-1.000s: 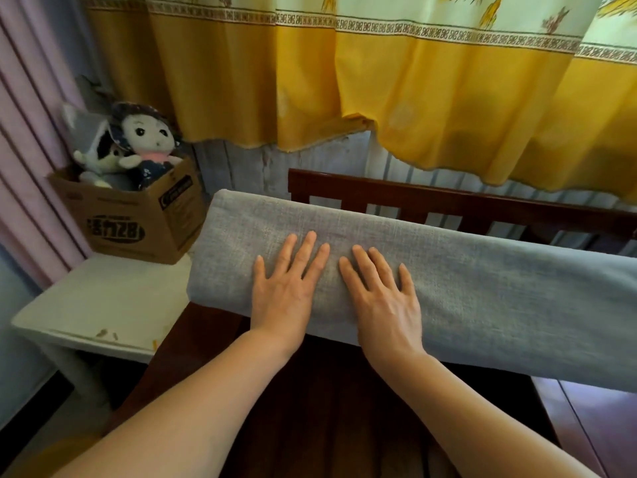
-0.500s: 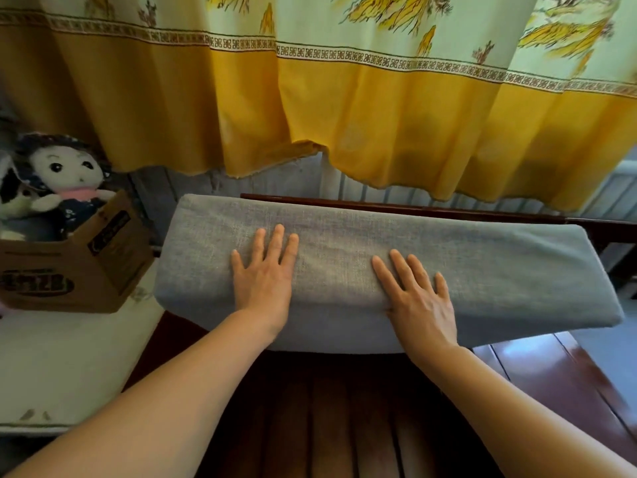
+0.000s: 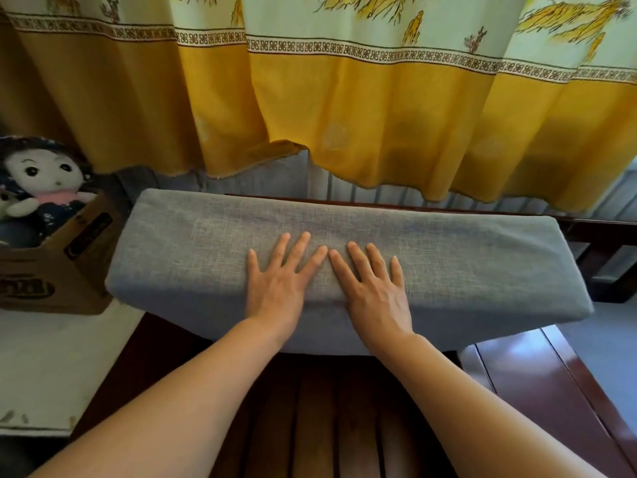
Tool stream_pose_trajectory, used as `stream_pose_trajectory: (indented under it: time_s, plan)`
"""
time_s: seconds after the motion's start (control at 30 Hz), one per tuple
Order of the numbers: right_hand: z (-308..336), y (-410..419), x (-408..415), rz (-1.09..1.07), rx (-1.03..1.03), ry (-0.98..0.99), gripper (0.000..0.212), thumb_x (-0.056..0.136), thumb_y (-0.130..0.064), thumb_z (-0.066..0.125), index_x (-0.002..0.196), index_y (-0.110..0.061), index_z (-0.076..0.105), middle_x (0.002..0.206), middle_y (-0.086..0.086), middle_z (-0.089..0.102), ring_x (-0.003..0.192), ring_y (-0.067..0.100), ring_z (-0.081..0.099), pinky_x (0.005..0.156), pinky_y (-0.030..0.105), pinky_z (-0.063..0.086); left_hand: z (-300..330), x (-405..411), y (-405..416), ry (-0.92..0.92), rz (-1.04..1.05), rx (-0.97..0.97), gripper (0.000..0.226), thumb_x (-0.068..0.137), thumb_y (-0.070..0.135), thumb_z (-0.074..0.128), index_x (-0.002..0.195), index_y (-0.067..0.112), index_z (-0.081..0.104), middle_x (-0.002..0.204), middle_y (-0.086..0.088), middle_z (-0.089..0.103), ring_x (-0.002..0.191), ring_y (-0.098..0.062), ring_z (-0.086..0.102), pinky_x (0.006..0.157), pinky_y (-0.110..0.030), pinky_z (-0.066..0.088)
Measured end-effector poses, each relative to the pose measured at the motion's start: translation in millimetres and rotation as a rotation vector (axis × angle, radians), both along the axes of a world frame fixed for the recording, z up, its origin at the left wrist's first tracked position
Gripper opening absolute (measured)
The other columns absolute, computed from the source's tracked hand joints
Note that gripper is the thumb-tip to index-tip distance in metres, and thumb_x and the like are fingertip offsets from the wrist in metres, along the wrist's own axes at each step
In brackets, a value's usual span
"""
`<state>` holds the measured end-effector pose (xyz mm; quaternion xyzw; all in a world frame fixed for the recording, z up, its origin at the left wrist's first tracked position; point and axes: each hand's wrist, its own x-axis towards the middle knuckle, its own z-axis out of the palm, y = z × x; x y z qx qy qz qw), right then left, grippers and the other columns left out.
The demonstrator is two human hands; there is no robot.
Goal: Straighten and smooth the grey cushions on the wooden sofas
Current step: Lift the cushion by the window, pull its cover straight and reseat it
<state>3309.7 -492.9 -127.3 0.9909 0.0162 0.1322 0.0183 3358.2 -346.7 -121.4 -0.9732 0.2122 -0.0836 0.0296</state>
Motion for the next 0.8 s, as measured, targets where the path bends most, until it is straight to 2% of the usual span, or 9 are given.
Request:
stream_pose_trajectory:
  time_s: [0.07,0.2,0.33,0.5,0.63,0.8]
  plan:
    - [4,-15,6,0.074,-0.043,0.002,0.09,0.086,-0.031,0.066,0.152,-0.029,0.005,0.159,0.004,0.009,0.146,0.031,0.006,0.115,0.051,0.006,3,8,-1,0.008,0.017,0.014,0.098,0.091,0.011,0.056,0.144,0.043,-0.021,0.155,0.007,-0.025,0.145,-0.022,-0.017,0.112,-0.061,0.004]
    - [16,-66,12,0.066,-0.041,0.053,0.097,0.085,-0.039,0.065,0.151,-0.031,-0.006,0.16,-0.001,-0.003,0.146,0.024,-0.006,0.116,0.047,0.0,12,24,-10,0.014,0.051,0.006,0.095,0.09,0.005,0.053,0.146,0.043,-0.014,0.157,0.009,-0.02,0.146,-0.02,-0.015,0.113,-0.059,0.004]
    - [21,-82,24,0.045,-0.019,0.078,0.091,0.089,-0.041,0.059,0.15,-0.033,-0.007,0.16,-0.003,-0.006,0.146,0.023,-0.007,0.117,0.046,-0.001,21,39,-25,0.04,0.1,-0.035,0.089,0.089,0.002,0.052,0.149,0.041,-0.002,0.159,0.009,-0.013,0.146,-0.02,-0.009,0.114,-0.058,0.003]
    - [27,-88,46,0.048,-0.003,0.071,0.086,0.092,-0.038,0.055,0.151,-0.03,-0.006,0.16,-0.002,-0.005,0.146,0.024,-0.007,0.116,0.045,-0.002,26,61,-37,0.044,0.138,-0.025,0.095,0.085,0.003,0.061,0.149,0.039,0.001,0.159,0.008,-0.011,0.147,-0.021,-0.007,0.114,-0.059,0.005]
    - [29,-113,42,-0.009,-0.009,0.036,0.077,0.095,-0.029,0.051,0.152,-0.028,-0.002,0.16,-0.001,0.0,0.146,0.023,-0.004,0.116,0.044,-0.005,32,83,-38,0.051,0.134,-0.008,0.093,0.086,0.007,0.063,0.149,0.038,0.002,0.159,0.008,-0.01,0.147,-0.02,-0.007,0.114,-0.059,0.008]
    - [39,-175,21,-0.185,-0.027,0.092,0.077,0.095,-0.012,0.039,0.149,-0.037,-0.01,0.158,-0.008,-0.008,0.145,0.02,-0.01,0.115,0.046,-0.007,47,96,-63,0.102,0.219,0.027,0.097,0.082,0.011,0.068,0.15,0.033,0.003,0.16,0.001,-0.007,0.146,-0.025,-0.004,0.115,-0.057,0.01]
